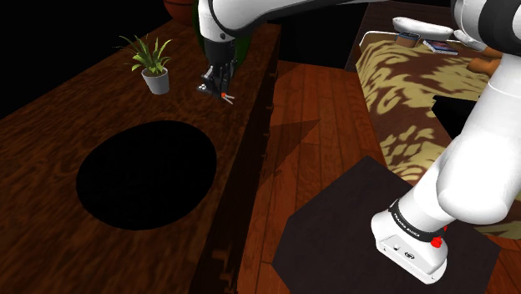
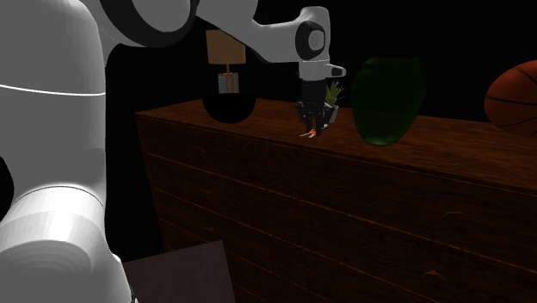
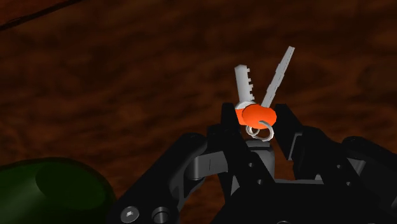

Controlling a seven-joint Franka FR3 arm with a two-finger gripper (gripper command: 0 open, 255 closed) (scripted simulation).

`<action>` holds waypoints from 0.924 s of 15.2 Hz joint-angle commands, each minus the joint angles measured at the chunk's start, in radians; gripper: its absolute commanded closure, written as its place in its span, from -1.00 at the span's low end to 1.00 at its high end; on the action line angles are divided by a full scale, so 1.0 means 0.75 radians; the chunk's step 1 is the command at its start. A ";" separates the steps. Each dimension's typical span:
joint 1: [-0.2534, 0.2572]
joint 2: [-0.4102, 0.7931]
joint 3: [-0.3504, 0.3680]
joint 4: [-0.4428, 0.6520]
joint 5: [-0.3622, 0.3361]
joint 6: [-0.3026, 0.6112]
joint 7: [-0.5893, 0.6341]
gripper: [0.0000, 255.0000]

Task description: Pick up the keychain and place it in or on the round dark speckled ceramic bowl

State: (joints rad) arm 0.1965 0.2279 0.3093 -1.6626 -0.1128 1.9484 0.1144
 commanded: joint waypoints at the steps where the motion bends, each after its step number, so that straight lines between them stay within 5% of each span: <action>1: 0.000 -0.002 0.000 0.030 0.002 -0.032 -0.003 1.00; 14: 0.010 0.002 0.006 0.269 0.005 -0.267 -0.014 1.00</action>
State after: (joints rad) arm 0.2013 0.2248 0.3124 -1.4817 -0.1075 1.7647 0.1018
